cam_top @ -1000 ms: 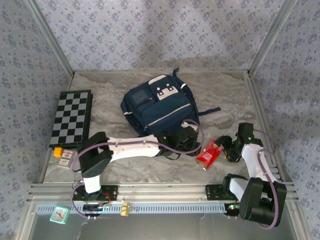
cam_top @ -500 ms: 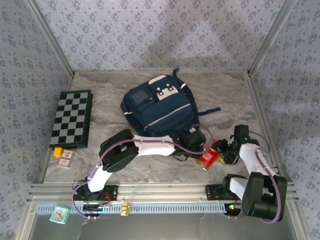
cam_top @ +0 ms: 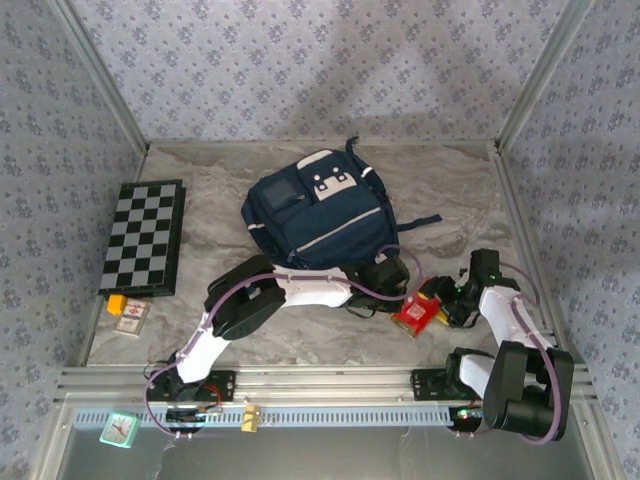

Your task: Pack books, pencil case, and school supplies into a backpack

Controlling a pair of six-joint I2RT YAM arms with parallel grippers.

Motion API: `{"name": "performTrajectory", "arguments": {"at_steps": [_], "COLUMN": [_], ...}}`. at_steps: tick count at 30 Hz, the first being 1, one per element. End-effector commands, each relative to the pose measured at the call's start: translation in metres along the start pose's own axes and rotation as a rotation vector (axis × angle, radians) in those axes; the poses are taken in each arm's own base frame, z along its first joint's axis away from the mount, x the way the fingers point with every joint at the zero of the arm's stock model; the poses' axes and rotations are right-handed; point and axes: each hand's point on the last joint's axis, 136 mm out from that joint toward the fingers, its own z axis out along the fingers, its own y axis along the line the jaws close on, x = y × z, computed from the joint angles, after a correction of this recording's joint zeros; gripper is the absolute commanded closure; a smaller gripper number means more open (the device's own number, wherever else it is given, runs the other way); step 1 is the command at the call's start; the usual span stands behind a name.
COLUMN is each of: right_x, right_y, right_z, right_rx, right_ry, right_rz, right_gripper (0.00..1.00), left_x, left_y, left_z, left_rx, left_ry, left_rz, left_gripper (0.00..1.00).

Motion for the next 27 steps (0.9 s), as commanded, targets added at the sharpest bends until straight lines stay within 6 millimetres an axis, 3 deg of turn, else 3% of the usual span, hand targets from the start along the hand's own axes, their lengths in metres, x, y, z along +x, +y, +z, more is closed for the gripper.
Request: {"name": "performTrajectory", "arguments": {"at_steps": [1,7,12,18,27], "right_x": [0.006,0.01,0.01,0.011,0.007], "right_y": [0.025,0.046,0.044,0.036,0.038], "right_z": [-0.006,-0.019,-0.022,-0.015,-0.021], "right_rx": [-0.164,-0.311,-0.295,-0.265,-0.253], "right_ry": [0.031,0.049,0.028,0.048,0.032], "right_rz": [-0.064,-0.099,-0.102,-0.074,-0.071], "right_gripper": [0.31,0.31,0.4,0.67,0.96], "left_x": [0.006,0.007,0.004,0.001,-0.005], "left_y": [0.015,0.024,0.028,0.02,-0.005], "left_z": [0.013,0.013,0.01,0.006,-0.01], "left_rx": [-0.023,-0.045,-0.056,-0.044,-0.004], "left_ry": [0.025,0.029,0.023,0.016,0.001], "left_rz": [-0.04,-0.054,-0.058,-0.023,0.049], "left_gripper": [0.98,1.0,1.0,1.0,0.96]}}
